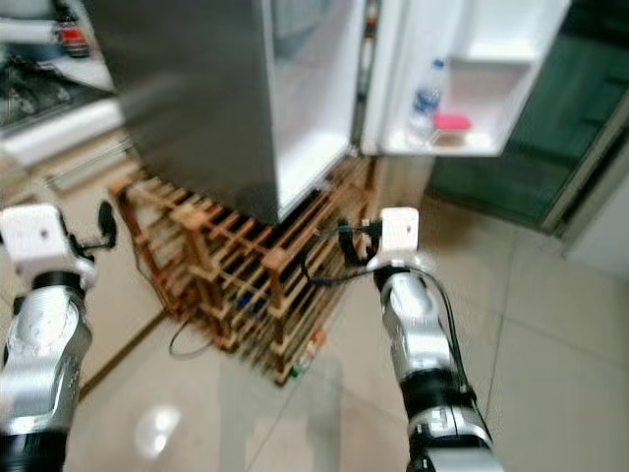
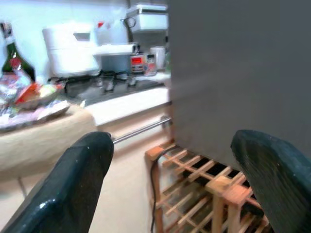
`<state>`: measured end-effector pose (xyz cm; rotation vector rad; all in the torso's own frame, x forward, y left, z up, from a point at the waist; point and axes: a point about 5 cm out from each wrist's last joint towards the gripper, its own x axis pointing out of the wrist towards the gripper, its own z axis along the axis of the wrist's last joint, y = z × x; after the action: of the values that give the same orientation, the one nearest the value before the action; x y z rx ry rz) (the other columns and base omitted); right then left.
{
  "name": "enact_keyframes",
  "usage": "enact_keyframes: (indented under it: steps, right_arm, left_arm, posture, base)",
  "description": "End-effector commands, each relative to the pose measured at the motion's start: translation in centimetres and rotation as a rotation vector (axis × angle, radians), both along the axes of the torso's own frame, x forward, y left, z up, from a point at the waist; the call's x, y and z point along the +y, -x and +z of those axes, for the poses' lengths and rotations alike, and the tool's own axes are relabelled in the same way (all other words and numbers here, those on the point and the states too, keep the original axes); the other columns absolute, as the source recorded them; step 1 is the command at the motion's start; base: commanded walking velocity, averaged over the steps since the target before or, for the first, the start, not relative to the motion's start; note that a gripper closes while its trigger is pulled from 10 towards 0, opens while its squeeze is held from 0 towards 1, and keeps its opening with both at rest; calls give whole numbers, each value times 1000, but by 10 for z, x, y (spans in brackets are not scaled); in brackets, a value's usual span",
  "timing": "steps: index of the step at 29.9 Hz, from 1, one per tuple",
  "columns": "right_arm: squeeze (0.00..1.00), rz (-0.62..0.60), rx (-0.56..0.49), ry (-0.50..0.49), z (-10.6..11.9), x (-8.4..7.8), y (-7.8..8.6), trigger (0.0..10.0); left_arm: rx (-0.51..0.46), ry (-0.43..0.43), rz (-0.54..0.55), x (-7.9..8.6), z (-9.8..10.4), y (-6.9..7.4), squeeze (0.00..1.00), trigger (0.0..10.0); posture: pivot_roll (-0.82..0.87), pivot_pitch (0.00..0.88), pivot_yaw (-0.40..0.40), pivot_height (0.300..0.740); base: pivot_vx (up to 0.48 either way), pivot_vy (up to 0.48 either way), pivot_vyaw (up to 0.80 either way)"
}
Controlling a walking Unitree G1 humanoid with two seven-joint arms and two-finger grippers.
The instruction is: Restocking fridge
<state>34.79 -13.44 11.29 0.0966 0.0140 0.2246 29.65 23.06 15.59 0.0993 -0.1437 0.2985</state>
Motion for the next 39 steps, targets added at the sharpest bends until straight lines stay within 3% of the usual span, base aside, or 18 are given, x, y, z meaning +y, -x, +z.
enact_keyframes:
  steps: [1, 3, 7, 10, 20, 23, 32, 34, 39]
  right_arm:
    - [0, -19, -21, -18, 5, -4, -4, 10000]
    - [0, -10, -30, -19, 8, -2, -5, 10000]
    - [0, 18, -32, -13, 9, 3, -8, 10000]
    - [0, 60, -29, -11, 10, 12, -9, 10000]
    - [0, 181, -11, 56, 10, 37, -13, 10000]
    - [0, 206, 0, 58, 9, 42, -14, 10000]
    - [0, 241, -3, 27, 10, 54, -14, 10000]
    - [0, 254, 5, 28, 7, 57, -12, 10000]
    - [31, 286, 9, 44, 1, 63, -5, 10000]
  left_arm:
    - [76, 48, -19, -1, -20, -1, 0, 10000]
    - [106, 97, -31, -7, -30, -1, 0, 10000]
    - [96, 113, -30, -13, -28, -4, 0, 10000]
    - [87, 173, 20, -11, -28, 0, 0, 10000]
    - [156, 101, 234, 9, -38, 28, 0, 10000]
    - [149, 97, 255, 15, -34, 28, 0, 10000]
    - [105, 53, 208, 18, -16, 14, 0, 10000]
    - [88, 86, 156, 16, -14, 10, 0, 10000]
    - [72, 73, 57, 8, -10, 3, 0, 10000]
  posture:
    - [-86, 0, 11, 740]
    - [-85, 0, 8, 740]
    - [-81, 0, 5, 740]
    - [-67, 0, -7, 740]
    - [12, 0, -80, 740]
    - [26, 0, -86, 740]
    - [20, 0, -71, 740]
    - [12, 0, -71, 740]
    - [1, 0, -75, 740]
  base:
    - [0, 0, 431]
    - [0, 0, 431]
    - [0, 0, 402]
    - [0, -126, 400]
    - [0, -452, 120]
    - [0, -446, 0]
    - [56, -223, 0]
    - [0, 0, 0]
    - [0, 0, 0]
